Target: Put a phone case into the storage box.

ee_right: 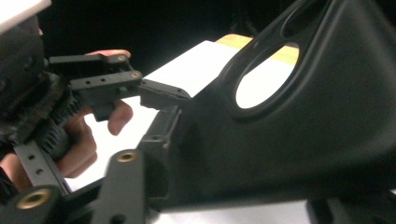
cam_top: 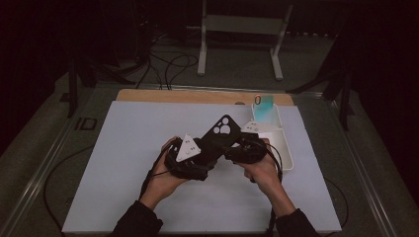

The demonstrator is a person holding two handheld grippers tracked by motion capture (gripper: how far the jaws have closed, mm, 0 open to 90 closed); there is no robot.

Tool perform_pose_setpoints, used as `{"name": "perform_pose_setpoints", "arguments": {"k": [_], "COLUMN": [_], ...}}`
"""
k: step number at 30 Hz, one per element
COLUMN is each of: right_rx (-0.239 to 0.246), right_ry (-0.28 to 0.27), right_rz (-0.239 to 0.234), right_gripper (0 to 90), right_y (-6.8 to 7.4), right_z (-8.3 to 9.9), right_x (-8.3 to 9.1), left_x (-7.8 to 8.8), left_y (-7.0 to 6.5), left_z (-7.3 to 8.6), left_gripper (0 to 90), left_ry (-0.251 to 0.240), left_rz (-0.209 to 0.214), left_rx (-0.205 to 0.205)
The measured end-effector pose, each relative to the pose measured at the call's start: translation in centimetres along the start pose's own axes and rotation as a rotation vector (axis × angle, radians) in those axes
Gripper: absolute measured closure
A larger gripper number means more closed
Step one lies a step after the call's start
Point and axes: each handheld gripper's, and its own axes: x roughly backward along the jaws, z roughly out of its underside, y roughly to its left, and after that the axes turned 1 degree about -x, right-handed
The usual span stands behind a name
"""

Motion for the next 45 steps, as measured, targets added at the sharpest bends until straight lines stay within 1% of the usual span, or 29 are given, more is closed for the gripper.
{"name": "perform_pose_setpoints", "arguments": {"k": [4, 6, 7, 11, 16, 18, 20, 21, 22, 23, 24, 25, 27, 29, 32, 33, 35, 38, 41, 44, 45], "right_rx": [-0.009, 0.006, 0.018, 0.029, 0.029, 0.028, 0.034, 0.031, 0.04, 0.056, 0.056, 0.05, 0.06, 0.065, 0.064, 0.062, 0.068, 0.061, 0.064, 0.071, 0.081], "right_ry": [0.007, 0.012, 0.018, 0.018, 0.017, 0.019, 0.028, 0.03, 0.031, 0.033, 0.034, 0.034, 0.04, 0.044, 0.036, 0.034, 0.028, 0.019, 0.011, 0.006, 0.005], "right_rz": [-0.035, -0.047, -0.044, -0.049, -0.057, -0.059, -0.056, -0.056, -0.049, -0.029, -0.028, -0.036, -0.035, -0.029, -0.029, -0.029, -0.027, -0.021, -0.024, -0.029, -0.034], "right_gripper": [64.2, 69.9, 72.6, 76.9, 79.1, 80.2, 82.4, 85.6, 86.0, 86.3, 86.6, 86.9, 87.1, 87.1, 87.1, 87.0, 86.9, 86.8, 86.7, 86.6, 86.7], "right_y": [0.2, 0.5, 0.8, 1.1, 1.2, 1.2, 1.3, 1.4, 1.6, 1.7, 1.7, 1.6, 1.5, 1.5, 1.3, 1.3, 1.2, 1.2, 1.1, 1.2, 1.3], "right_z": [0.0, 0.0, -0.1, -0.1, 0.0, 0.0, 0.0, 0.1, 0.1, 0.1, 0.1, 0.1, 0.0, 0.1, 0.1, 0.1, 0.1, 0.0, 0.0, -0.1, -0.1], "right_x": [-0.3, -0.4, -0.4, -0.6, -0.8, -0.9, -1.0, -1.0, -1.1, -1.1, -1.0, -1.0, -1.0, -1.0, -0.8, -0.7, -0.5, -0.2, 0.0, 0.2, 0.3], "left_x": [-0.2, -0.3, -0.3, -0.4, -0.5, -0.6, -0.8, -0.8, -0.8, -0.8, -0.8, -0.8, -0.7, -0.6, -0.5, -0.5, -0.4, -0.1, 0.1, 0.4, 0.4], "left_y": [-0.1, -0.2, -0.2, -0.2, -0.1, -0.1, -0.2, -0.3, -0.2, -0.1, 0.0, 0.0, 0.1, 0.2, 0.5, 0.7, 0.8, 1.2, 1.6, 2.0, 2.1], "left_z": [0.1, 0.2, 0.2, 0.3, 0.4, 0.4, 0.4, 0.4, 0.4, 0.5, 0.5, 0.6, 0.7, 0.7, 0.8, 0.8, 0.9, 1.2, 1.5, 1.8, 1.8], "left_gripper": [15.1, 15.2, 15.3, 15.4, 15.3, 14.9, 14.1, 14.5, 21.4, 21.8, 21.3, 20.7, 20.9, 20.6, 20.1, 20.0, 20.5, 20.5, 20.5, 20.5, 20.6], "left_ry": [0.009, 0.016, 0.016, 0.019, 0.026, 0.038, 0.054, 0.062, 0.066, 0.068, 0.072, 0.076, 0.081, 0.079, 0.078, 0.089, 0.096, 0.083, 0.068, 0.058, 0.056], "left_rz": [0.0, -0.001, 0.001, -0.001, -0.003, 0.005, -0.003, -0.021, -0.026, -0.014, 0.001, 0.005, 0.016, 0.033, 0.066, 0.08, 0.089, 0.099, 0.11, 0.134, 0.143], "left_rx": [-0.002, -0.006, -0.007, -0.006, -0.006, 0.0, -0.001, -0.006, -0.007, 0.002, 0.01, 0.011, 0.012, 0.025, 0.053, 0.058, 0.062, 0.092, 0.117, 0.138, 0.14]}}
